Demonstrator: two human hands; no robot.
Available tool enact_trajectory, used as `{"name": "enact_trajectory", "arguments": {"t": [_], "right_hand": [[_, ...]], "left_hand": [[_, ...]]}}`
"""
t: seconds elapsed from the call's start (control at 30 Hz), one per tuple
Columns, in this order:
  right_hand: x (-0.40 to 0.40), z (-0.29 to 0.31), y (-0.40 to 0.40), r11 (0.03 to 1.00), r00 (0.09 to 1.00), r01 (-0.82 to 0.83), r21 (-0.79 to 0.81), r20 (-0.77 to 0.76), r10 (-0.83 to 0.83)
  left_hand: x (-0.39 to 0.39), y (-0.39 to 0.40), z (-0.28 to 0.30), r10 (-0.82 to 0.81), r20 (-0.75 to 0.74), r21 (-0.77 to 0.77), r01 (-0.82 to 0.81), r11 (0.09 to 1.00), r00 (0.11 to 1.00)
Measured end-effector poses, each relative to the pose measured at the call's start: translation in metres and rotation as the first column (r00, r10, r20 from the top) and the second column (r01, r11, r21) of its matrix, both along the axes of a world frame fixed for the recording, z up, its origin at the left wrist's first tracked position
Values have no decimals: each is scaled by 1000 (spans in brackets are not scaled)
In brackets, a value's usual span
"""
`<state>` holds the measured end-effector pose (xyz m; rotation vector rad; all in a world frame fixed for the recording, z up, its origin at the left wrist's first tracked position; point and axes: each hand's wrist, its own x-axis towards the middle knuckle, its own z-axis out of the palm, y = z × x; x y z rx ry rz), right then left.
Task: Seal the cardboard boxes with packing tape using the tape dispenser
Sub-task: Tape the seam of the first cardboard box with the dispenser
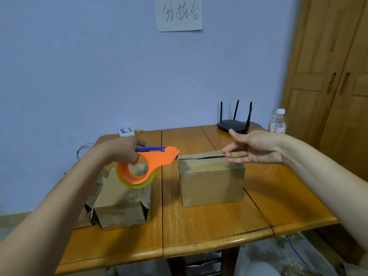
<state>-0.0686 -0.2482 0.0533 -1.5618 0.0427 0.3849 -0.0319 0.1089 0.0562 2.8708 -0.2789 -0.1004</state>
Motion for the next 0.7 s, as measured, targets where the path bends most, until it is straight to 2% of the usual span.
{"name": "enact_trajectory", "arguments": {"t": [0.1,0.23,0.4,0.57,0.7], "right_hand": [[7,-9,8,989,985,120,-83,134,-109],[14,-15,11,964,949,249,-92,222,-224],[18,-10,9,962,953,264,-69,172,-250],[26,-11,-8,957,958,278,82,46,-282],[28,-15,-21,954,956,293,67,-22,-292]], "left_hand": [[1,-8,-2,-58,187,56,49,997,981],[4,-14,-3,-87,331,-19,99,995,940],[15,-10,-2,-77,457,-35,104,994,886],[23,-19,3,-103,466,18,107,994,879],[29,-37,9,-124,461,41,118,992,879]]}}
